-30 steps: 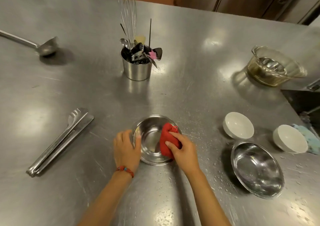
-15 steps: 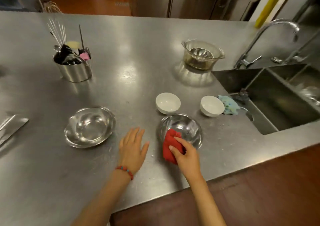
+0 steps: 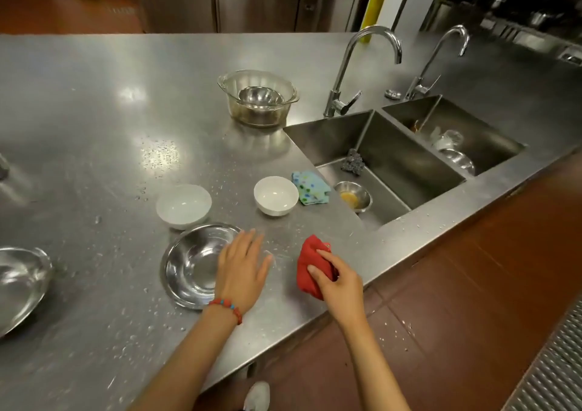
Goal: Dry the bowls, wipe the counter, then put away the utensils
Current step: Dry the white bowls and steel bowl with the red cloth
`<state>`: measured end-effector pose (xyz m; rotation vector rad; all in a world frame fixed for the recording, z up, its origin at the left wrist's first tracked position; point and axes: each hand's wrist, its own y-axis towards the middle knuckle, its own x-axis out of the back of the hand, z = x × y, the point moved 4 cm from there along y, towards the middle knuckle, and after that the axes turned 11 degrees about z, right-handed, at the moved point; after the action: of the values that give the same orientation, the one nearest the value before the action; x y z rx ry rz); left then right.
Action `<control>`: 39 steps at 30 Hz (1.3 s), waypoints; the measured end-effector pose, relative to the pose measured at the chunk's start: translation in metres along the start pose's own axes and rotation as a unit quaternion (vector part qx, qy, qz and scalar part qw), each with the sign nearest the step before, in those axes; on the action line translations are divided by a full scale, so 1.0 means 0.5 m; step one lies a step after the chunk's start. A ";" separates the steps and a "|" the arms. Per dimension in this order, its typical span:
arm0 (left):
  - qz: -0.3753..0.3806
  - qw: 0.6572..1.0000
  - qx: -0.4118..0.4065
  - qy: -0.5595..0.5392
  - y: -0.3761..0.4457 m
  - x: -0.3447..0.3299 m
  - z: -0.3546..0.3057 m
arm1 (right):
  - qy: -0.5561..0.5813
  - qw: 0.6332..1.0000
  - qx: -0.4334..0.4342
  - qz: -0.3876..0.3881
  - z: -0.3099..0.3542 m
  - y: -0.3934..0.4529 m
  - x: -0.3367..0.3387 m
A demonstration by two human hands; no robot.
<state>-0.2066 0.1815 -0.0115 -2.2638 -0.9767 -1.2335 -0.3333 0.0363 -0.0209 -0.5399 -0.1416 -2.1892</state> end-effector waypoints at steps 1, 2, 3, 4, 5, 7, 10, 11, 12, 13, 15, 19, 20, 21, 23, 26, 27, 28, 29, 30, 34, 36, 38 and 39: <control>0.006 1.000 0.003 0.003 0.002 0.001 -0.003 | -0.002 1.000 0.003 0.005 0.002 0.004 0.001; 0.006 1.000 0.001 0.005 0.013 -0.001 -0.006 | -0.006 1.000 0.002 0.006 0.005 0.015 0.006; 0.003 1.000 -0.004 0.005 0.032 -0.004 -0.010 | -0.007 1.000 0.005 0.008 0.005 0.031 0.011; -0.001 1.000 -0.008 0.006 0.052 -0.004 -0.013 | -0.009 1.000 0.009 0.010 0.006 0.049 0.015; -0.002 1.000 -0.009 0.005 0.079 -0.003 -0.017 | -0.009 1.000 0.009 0.011 0.008 0.077 0.020; 0.002 1.000 -0.003 -0.004 0.138 0.002 -0.026 | -0.001 1.000 0.010 0.013 0.019 0.141 0.032; -0.005 1.000 0.010 -0.004 0.204 0.008 -0.028 | 0.005 1.000 0.015 0.024 0.031 0.213 0.040; -0.007 1.000 0.016 -0.005 0.219 0.008 -0.028 | 0.005 1.000 0.018 0.025 0.035 0.233 0.041; -0.011 1.000 0.020 -0.006 0.234 0.007 -0.027 | 0.005 0.999 0.020 0.026 0.037 0.254 0.043; -0.014 1.000 0.024 -0.005 0.249 0.007 -0.027 | 0.004 0.999 0.021 0.028 0.038 0.278 0.046; -0.017 0.999 0.036 -0.001 0.281 0.005 -0.026 | 0.002 0.999 0.019 0.039 0.040 0.327 0.049; -0.038 0.998 0.054 0.008 0.348 0.007 -0.030 | -0.005 0.997 0.029 0.066 0.039 0.429 0.055; -0.044 0.997 0.061 0.011 0.367 0.008 -0.031 | -0.008 0.997 0.036 0.075 0.038 0.458 0.055; -0.048 0.996 0.071 0.021 0.386 0.009 -0.032 | -0.009 0.996 0.041 0.085 0.036 0.489 0.054; -0.054 0.993 0.094 0.045 0.425 0.007 -0.034 | -0.007 0.993 0.041 0.114 0.031 0.549 0.051; -0.075 0.988 0.126 0.051 0.477 0.001 -0.037 | -0.008 0.986 0.046 0.162 0.026 0.641 0.042; -0.077 0.986 0.136 0.052 0.495 -0.001 -0.037 | -0.012 0.983 0.050 0.173 0.026 0.671 0.038; -0.078 0.984 0.148 0.056 0.512 -0.004 -0.034 | -0.011 0.981 0.054 0.185 0.025 0.700 0.033; -0.076 0.982 0.161 0.057 0.529 -0.008 -0.029 | -0.003 0.978 0.055 0.200 0.025 0.727 0.026; -0.077 0.981 0.169 0.056 0.544 -0.012 -0.024 | 0.007 0.975 0.054 0.217 0.025 0.752 0.018; -0.080 0.975 0.198 0.061 0.583 -0.021 -0.011 | 0.008 0.965 0.055 0.255 0.023 0.841 -0.025; -0.078 0.972 0.211 0.065 0.593 -0.024 -0.004 | 0.004 0.963 0.055 0.265 0.023 0.880 -0.050; -0.081 0.970 0.221 0.063 0.597 -0.027 0.002 | -0.016 0.961 0.060 0.271 0.025 0.911 -0.073; -0.083 0.969 0.226 0.061 0.597 -0.029 0.005 | -0.025 0.959 0.058 0.275 0.024 0.923 -0.082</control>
<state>0.0071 -0.0270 -0.0258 -1.7642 -1.2700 -1.0663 0.0498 -0.2209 -0.0668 -0.4978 -0.1272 -1.6153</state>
